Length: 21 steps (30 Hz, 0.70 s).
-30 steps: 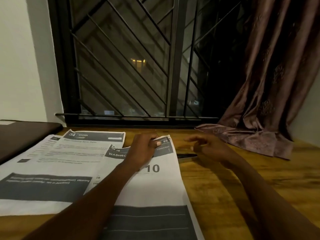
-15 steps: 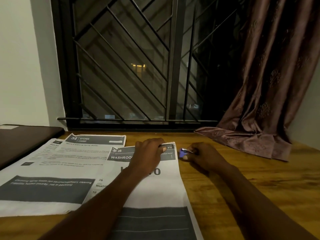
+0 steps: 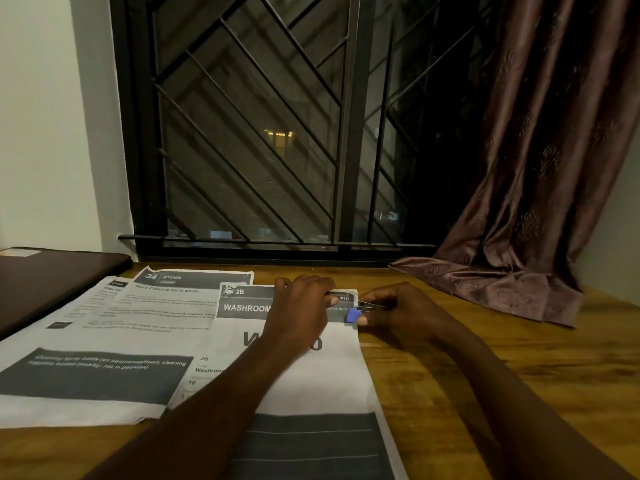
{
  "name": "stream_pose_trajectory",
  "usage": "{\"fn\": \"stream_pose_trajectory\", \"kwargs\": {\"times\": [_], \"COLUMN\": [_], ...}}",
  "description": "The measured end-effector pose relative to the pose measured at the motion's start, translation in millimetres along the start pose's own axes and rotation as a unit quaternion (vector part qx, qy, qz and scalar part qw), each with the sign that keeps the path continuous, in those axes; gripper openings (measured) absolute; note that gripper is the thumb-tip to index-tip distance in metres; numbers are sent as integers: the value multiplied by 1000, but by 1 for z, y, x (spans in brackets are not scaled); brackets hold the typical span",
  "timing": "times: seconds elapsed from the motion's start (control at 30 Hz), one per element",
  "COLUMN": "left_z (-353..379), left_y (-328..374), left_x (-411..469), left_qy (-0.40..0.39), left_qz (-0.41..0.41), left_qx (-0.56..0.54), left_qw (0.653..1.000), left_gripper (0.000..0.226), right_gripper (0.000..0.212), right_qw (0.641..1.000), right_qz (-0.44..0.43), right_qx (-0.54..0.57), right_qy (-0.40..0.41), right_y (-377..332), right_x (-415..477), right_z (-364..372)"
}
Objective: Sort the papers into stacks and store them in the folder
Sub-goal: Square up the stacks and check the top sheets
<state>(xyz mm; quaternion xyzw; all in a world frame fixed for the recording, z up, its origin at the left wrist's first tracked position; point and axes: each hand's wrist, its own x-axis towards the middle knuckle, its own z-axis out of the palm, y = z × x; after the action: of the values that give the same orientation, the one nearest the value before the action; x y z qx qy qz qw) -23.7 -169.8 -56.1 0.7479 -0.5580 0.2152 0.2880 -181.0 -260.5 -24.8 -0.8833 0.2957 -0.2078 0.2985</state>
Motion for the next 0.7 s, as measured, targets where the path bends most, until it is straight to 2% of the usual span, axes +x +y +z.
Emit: {"fn": "stream_pose_trajectory", "kwargs": {"times": [0.3, 0.43, 0.57, 0.7], "left_z": [-7, -9, -13, -10], "left_y": [3, 0, -7, -6], "left_x": [-1, 0, 3, 4], "left_qy": [7, -31, -92, -130], "left_qz": [15, 29, 35, -2], "left_qx": [-2, -48, -106, -134], "left_qw": [1000, 998, 989, 982], "left_gripper": [19, 26, 22, 19], "right_gripper": [9, 7, 4, 11], "right_qw": [997, 995, 993, 991], "right_qz": [-12, -21, -37, -49], "right_qx": [-27, -53, -77, -93], "right_qy": [72, 83, 80, 78], "right_y": [-9, -10, -10, -13], "right_x": [3, 3, 3, 2], "right_z": [19, 21, 21, 25]}}
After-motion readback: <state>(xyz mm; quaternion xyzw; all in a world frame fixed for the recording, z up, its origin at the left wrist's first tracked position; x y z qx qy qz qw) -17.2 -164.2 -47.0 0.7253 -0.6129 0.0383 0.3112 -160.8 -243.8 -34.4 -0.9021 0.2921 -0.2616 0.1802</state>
